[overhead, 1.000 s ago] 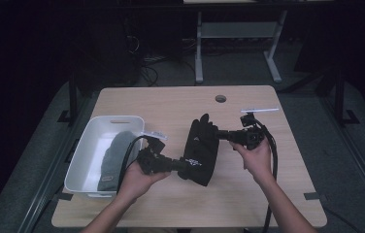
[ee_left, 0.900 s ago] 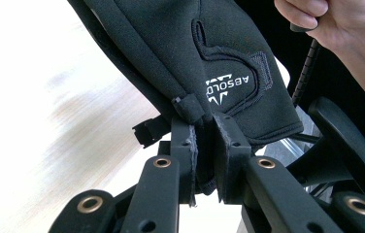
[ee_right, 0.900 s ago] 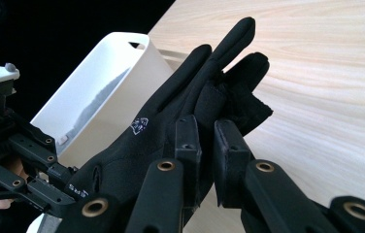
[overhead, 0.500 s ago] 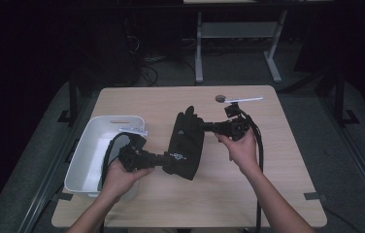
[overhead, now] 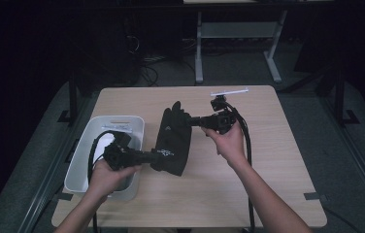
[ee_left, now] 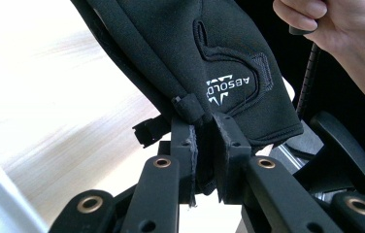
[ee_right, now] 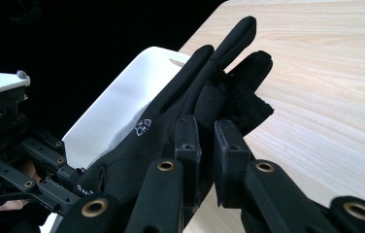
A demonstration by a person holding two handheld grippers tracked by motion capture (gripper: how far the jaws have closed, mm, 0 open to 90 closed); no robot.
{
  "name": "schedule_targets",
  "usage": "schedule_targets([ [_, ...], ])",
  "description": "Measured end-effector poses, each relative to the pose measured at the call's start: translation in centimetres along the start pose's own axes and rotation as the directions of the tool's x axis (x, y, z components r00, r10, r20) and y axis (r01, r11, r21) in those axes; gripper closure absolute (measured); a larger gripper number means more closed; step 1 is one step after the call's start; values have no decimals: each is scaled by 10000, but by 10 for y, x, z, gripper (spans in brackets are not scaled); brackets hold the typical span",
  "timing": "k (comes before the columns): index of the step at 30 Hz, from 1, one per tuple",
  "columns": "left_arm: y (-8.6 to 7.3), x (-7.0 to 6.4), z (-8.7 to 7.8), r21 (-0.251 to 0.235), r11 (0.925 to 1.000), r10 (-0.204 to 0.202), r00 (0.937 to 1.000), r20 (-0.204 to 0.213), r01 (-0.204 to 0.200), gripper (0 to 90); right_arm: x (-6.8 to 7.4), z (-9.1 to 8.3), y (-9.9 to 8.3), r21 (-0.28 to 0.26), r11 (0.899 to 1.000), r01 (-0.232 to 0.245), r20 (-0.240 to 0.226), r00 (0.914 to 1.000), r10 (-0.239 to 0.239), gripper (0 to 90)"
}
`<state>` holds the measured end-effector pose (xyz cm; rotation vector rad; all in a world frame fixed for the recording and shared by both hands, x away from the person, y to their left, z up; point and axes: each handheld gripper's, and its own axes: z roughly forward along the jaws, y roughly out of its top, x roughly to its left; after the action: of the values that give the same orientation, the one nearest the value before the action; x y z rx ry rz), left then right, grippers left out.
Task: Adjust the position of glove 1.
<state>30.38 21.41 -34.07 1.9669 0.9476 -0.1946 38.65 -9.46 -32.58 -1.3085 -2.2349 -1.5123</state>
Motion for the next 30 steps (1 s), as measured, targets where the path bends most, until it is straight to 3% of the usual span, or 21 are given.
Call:
schedule_targets([
  [30,-7,17,-59,-544,9976,-471,9963,-722,433,805,37,49,36,76,9997,242,-777,9967,-236,819],
])
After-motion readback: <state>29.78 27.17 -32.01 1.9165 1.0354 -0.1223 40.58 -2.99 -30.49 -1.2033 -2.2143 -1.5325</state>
